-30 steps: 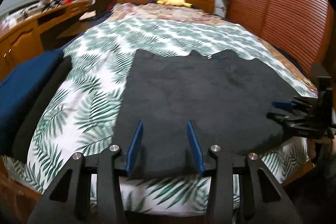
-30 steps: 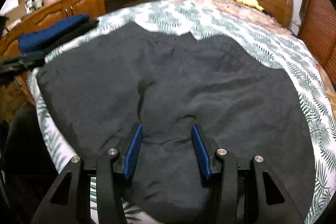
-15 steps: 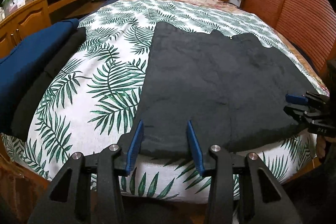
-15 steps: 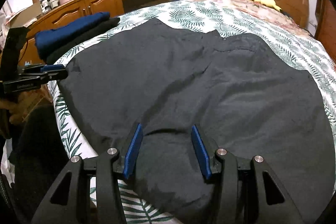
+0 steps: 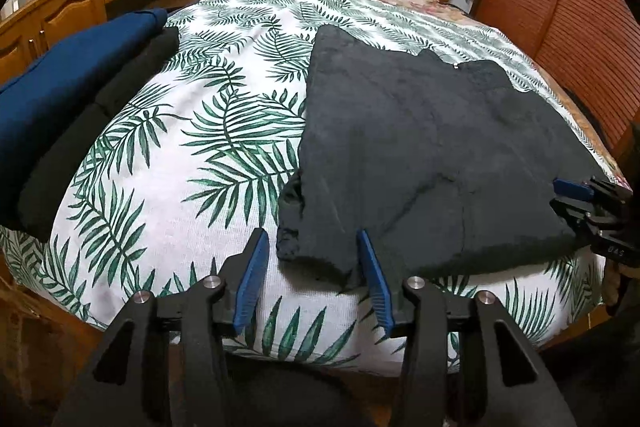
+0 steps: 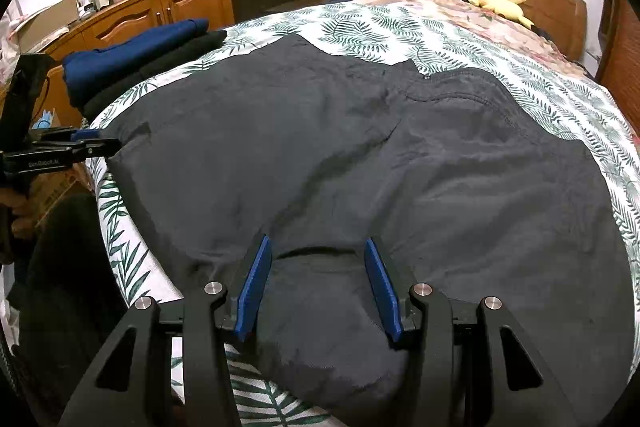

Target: Fold large clothes

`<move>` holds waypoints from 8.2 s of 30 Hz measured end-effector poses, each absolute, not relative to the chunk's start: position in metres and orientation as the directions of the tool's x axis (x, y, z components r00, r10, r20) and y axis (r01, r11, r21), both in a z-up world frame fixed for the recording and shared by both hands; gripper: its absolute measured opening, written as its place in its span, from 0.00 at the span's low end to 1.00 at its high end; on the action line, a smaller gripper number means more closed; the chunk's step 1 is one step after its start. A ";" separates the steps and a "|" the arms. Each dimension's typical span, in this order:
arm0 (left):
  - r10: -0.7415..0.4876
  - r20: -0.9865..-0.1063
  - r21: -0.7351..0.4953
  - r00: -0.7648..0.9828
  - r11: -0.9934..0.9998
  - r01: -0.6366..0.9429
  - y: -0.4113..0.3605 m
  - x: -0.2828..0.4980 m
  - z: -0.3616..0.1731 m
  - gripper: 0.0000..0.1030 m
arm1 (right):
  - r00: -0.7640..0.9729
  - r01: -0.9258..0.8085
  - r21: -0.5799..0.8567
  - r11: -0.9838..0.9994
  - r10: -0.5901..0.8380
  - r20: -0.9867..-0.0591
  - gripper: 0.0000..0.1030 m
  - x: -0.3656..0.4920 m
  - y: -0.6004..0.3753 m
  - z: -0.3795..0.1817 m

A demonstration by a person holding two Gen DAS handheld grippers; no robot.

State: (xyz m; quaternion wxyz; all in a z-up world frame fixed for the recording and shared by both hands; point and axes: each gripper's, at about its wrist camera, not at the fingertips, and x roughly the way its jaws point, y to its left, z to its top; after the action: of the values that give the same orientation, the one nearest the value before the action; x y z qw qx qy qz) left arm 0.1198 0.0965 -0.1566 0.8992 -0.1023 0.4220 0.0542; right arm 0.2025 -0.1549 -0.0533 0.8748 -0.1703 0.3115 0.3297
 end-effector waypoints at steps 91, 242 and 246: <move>-0.217 -0.599 -0.038 0.771 0.969 0.243 -0.081 0.149 -0.055 0.73 | 0.685 -0.543 0.098 0.834 0.508 -0.522 0.46 0.195 -0.303 0.011; -0.329 -0.590 0.031 0.737 0.903 0.428 -0.291 0.405 -0.020 0.07 | 0.882 -0.291 0.039 0.956 0.283 -0.377 0.09 0.199 -0.566 0.058; -0.406 -0.557 0.034 0.725 0.861 0.508 -0.371 0.412 -0.005 0.07 | 0.915 -0.193 -0.003 0.981 0.179 -0.362 0.09 0.185 -0.627 0.072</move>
State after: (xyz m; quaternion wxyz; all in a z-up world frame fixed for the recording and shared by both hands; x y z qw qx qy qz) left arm 0.4118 -0.3708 -0.0052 0.9240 0.0923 0.2766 -0.2473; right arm 0.1852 -0.6267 0.0723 0.9783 -0.0192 0.1832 0.0949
